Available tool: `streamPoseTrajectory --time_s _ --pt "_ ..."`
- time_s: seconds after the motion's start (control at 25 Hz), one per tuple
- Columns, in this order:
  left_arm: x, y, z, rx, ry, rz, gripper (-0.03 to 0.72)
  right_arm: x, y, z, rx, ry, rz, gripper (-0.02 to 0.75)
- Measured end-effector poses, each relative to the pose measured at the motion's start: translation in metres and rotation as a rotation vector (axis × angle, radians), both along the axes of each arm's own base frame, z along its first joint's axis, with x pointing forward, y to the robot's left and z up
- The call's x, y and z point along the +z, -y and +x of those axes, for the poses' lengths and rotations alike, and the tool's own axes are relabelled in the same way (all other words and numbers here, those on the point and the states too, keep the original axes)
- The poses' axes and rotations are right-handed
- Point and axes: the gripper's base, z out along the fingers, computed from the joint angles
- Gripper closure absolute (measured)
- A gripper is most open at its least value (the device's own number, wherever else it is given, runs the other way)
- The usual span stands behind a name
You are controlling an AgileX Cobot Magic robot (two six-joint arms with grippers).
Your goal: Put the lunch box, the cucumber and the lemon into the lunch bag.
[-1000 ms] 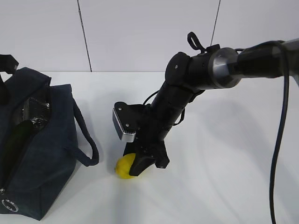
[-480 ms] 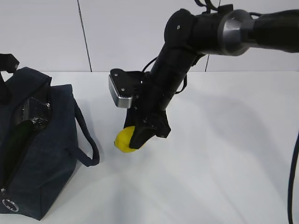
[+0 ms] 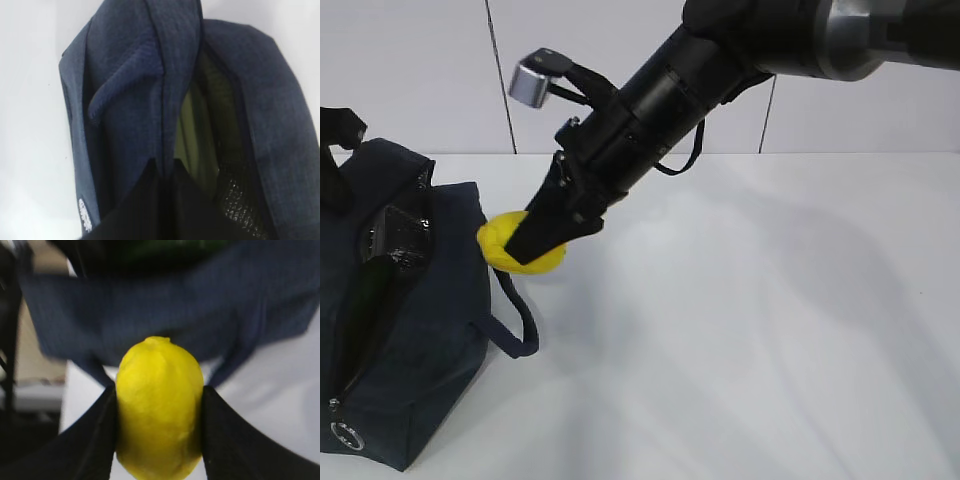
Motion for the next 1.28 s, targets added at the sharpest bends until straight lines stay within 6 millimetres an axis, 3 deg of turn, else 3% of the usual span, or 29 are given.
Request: streamPoseTrajectory --time_s 0.28,0.56,0.72,1.04,1.28 --pt "0.002 0.006 0.001 -0.042 0.026 -0.05 0.695 0.026 -0.016 -0.002 -0.141 -0.256 0.281 0.379" --pt "0.003 0.008 0.001 -0.06 0.036 -0.08 0.695 0.029 -0.019 -0.002 -0.154 -0.282 0.317 0.379" --pt "0.005 0.012 0.001 -0.085 0.043 -0.116 0.695 0.016 -0.024 0.001 -0.176 -0.296 0.309 0.379" --pt "0.006 0.015 0.001 -0.103 0.049 -0.145 0.695 -0.029 -0.039 0.011 -0.213 -0.284 0.263 0.379" --pt "0.006 0.016 0.0 -0.109 0.038 -0.15 0.695 -0.04 -0.041 0.016 -0.213 -0.214 0.272 0.378"
